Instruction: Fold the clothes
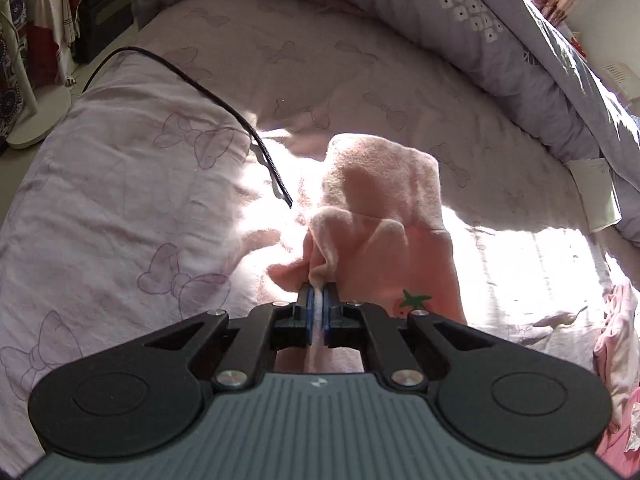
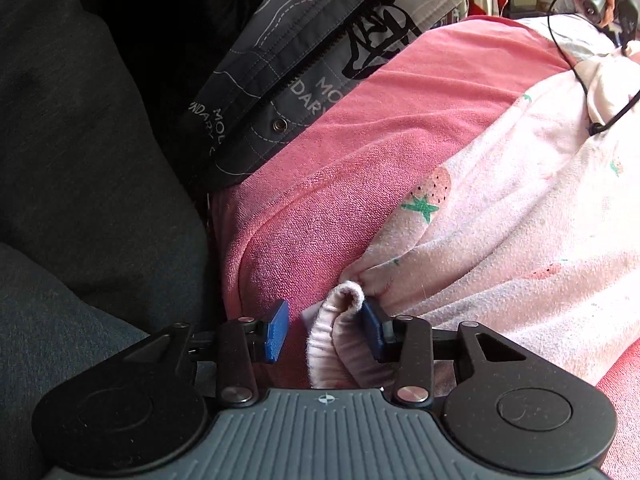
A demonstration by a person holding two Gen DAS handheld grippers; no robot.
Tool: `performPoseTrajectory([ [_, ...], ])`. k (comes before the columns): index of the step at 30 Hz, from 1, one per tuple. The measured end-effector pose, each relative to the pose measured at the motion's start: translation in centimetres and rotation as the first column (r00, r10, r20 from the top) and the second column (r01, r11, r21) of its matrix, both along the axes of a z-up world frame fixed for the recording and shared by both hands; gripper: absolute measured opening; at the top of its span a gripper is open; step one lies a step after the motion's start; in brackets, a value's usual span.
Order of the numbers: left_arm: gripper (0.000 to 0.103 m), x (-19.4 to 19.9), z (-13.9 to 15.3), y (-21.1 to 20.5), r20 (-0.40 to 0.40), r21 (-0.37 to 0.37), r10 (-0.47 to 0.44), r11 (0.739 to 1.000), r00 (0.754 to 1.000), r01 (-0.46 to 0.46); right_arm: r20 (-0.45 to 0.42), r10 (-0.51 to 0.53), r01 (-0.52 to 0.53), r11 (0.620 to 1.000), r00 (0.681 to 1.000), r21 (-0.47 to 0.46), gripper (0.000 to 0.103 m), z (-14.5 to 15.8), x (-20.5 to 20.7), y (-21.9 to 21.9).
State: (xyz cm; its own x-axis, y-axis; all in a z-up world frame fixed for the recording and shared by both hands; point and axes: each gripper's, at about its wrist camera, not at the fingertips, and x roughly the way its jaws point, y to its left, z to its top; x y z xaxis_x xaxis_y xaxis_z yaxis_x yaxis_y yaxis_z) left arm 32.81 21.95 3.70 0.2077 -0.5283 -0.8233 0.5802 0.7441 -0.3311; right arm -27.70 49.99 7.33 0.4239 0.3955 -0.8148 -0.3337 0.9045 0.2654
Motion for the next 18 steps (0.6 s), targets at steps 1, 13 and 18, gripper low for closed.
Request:
performPoseTrajectory([
  [1,0.002,0.0,0.3,-0.1,0.003,-0.018,-0.009,1.0,1.0,0.009,-0.001,0.003,-0.003,1.0,1.0,0.003,0.041,0.6,-0.4,0.0],
  [13,0.006,0.6,4.9,0.5,0.205,0.045,0.01,0.999,0.979,-0.02,0.034,0.03,-0.029,0.999,0.999,-0.014,0.042,0.9,-1.1,0.6],
  [18,0.009,0.4,6.5,2.5,0.235,0.058,0.055,0.996,0.971,-0.071,0.06,0.026,-0.022,0.998,0.998,-0.061,0.051,1.1,-1.8,1.9],
])
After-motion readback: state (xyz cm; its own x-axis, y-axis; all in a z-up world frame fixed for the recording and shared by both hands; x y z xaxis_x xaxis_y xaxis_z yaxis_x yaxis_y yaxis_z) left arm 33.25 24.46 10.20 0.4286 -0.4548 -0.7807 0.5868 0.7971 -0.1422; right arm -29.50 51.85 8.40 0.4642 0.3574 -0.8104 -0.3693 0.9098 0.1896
